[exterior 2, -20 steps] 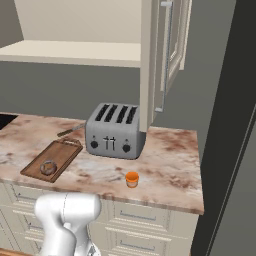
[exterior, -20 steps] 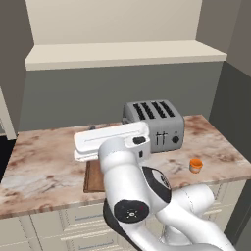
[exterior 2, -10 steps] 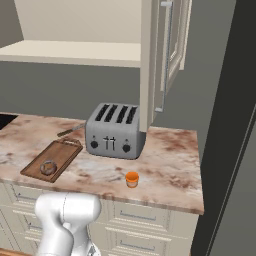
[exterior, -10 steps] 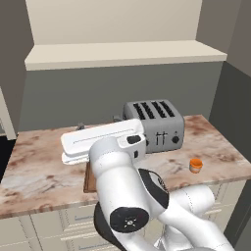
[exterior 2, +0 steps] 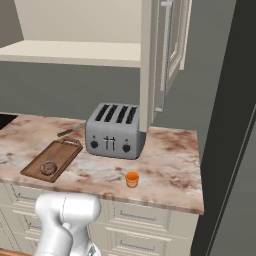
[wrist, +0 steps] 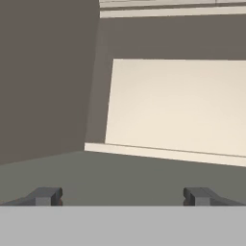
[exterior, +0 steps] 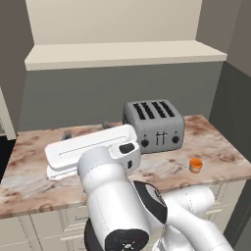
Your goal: Pick the bread, place it on the cutting board, pick the jam, place it on the counter, and close the cabinet.
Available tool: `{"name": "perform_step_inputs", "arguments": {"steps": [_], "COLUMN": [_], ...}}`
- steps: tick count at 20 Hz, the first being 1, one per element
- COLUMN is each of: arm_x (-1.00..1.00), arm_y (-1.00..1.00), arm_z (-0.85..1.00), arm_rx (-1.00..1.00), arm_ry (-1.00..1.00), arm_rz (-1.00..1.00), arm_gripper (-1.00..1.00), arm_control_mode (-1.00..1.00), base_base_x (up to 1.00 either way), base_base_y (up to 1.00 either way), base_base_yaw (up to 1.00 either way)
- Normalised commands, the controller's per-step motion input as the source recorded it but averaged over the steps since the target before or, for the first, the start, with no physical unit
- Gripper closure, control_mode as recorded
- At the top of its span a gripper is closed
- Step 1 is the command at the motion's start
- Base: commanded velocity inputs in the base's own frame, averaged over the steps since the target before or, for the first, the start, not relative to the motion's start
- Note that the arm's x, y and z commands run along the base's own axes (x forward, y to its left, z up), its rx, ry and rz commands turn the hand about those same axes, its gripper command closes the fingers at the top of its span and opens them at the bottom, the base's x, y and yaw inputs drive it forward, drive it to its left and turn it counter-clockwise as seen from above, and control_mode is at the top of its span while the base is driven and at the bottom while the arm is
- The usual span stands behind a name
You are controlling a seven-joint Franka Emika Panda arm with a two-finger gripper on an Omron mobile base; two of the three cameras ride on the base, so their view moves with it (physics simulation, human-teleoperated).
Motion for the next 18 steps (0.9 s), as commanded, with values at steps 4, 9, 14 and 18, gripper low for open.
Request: {"name": "perform_step_inputs", "arguments": {"steps": [4, 9, 14, 18], "arm_x": [-0.30, -0.33, -0.26, -0.24], "arm_y": [0.29, 0.29, 0.29, 0.30], "arm_z": [0.06, 0.14, 0.12, 0.14], "arm_rx": [0.00, 0.00, 0.00, 0.00], "arm_ry": [0.00, 0.00, 0.00, 0.00], "arm_rz": [0.06, 0.05, 0.04, 0.03], "arm_gripper": [-1.00, -1.00, -1.00, -1.00], "arm_control_mode": [-1.00, -1.00, -1.00, -1.00], "base_base_x": [0.00, 0.00, 0.00, 0.00], "base_base_y": [0.00, 0.00, 0.00, 0.00], "base_base_yaw": [0.00, 0.00, 0.00, 0.00]}}
